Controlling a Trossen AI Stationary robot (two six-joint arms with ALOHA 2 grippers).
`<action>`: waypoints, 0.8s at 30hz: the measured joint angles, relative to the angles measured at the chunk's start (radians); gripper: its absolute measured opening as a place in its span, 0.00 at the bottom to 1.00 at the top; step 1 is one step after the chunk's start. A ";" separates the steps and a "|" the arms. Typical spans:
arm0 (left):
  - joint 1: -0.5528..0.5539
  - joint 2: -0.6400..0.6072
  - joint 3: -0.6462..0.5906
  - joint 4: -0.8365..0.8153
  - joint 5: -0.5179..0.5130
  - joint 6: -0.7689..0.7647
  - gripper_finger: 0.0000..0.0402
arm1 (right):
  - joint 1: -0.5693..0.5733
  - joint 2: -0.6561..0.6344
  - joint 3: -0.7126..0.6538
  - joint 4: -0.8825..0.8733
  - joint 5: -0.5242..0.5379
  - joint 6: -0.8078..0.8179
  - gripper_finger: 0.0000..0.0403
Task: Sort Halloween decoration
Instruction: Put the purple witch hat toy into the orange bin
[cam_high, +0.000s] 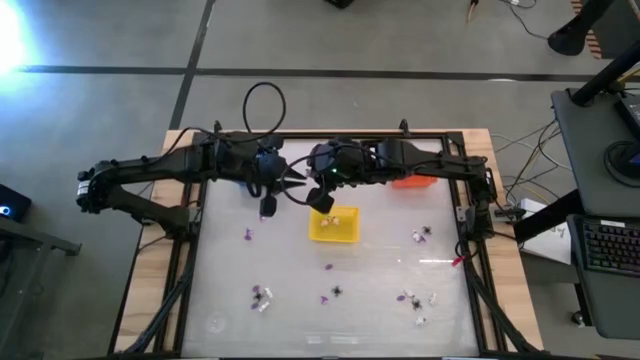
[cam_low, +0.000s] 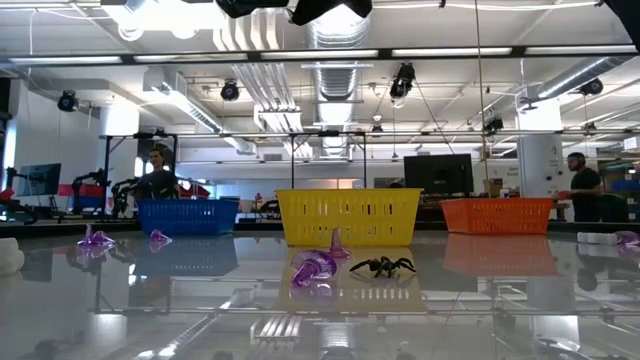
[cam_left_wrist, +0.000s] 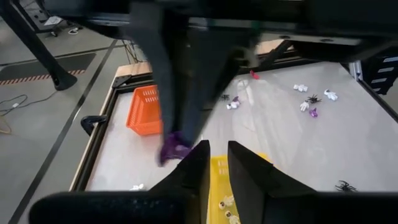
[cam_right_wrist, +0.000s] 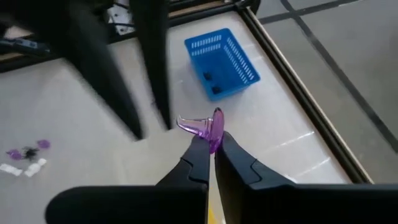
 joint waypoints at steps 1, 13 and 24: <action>0.000 -0.001 0.000 -0.005 -0.001 0.001 0.12 | 0.000 0.000 0.000 0.000 0.008 0.000 0.01; 0.003 -0.036 0.000 -0.089 -0.070 0.022 0.19 | -0.024 -0.014 0.002 -0.084 0.050 0.033 0.02; 0.003 -0.131 0.001 -0.200 -0.087 0.022 0.19 | -0.149 -0.044 0.002 -0.384 0.126 0.161 0.02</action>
